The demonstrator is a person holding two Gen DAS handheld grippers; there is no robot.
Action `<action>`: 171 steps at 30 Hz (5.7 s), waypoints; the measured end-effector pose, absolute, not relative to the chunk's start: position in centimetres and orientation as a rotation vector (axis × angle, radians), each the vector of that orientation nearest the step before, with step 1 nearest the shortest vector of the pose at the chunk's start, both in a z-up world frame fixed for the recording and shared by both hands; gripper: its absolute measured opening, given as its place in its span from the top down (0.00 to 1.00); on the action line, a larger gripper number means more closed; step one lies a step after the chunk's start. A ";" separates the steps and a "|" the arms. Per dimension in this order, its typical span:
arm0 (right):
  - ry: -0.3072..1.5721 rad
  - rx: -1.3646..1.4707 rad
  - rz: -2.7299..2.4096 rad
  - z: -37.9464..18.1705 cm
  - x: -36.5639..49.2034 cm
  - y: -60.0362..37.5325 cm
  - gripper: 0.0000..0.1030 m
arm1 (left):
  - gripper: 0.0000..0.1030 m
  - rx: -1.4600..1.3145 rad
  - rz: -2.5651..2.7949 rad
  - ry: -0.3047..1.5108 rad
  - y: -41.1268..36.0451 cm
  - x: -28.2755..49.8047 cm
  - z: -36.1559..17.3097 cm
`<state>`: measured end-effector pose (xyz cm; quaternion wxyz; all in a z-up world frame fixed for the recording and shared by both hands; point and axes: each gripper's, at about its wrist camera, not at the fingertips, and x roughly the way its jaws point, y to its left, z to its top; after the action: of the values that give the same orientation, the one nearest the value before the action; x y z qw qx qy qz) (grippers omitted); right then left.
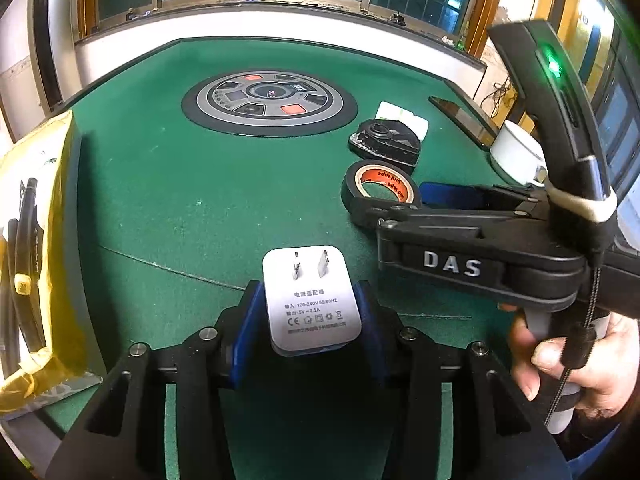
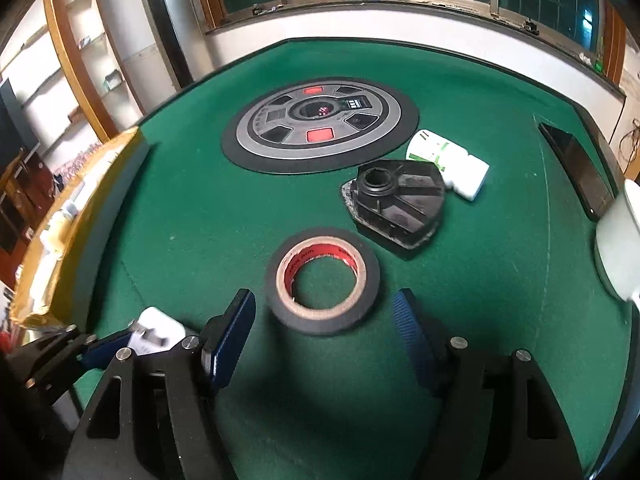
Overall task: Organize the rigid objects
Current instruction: 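Carry the charger and tape roll over the tray with both grippers, then release the charger and tape roll into the tray and withdraw both grippers, then grasp the black plastic part with the left gripper while the right grasps the small white bottle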
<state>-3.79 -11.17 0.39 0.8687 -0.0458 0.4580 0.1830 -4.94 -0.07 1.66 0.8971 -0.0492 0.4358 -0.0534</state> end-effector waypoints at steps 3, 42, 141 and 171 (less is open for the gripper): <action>0.960 -0.082 0.384 0.5 -3.9 -11.4 0.47 | 0.59 -0.108 -0.116 0.899 0.1 -5.1 1.7; 0.838 0.071 0.727 6.9 -10.4 -3.4 0.47 | 0.59 -0.312 0.081 0.635 13.9 -11.4 8.7; 0.883 0.072 0.258 6.1 4.5 -15.2 0.40 | 0.45 -0.196 -0.154 0.821 5.5 -10.2 4.2; 0.927 0.235 0.373 5.5 -2.2 -15.7 0.71 | 0.25 -0.360 -0.254 0.901 4.3 -3.3 6.0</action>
<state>-2.21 -15.72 5.51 0.8712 0.1122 0.4435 0.1783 -3.27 4.34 5.98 0.8769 -0.1726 0.4318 -0.1219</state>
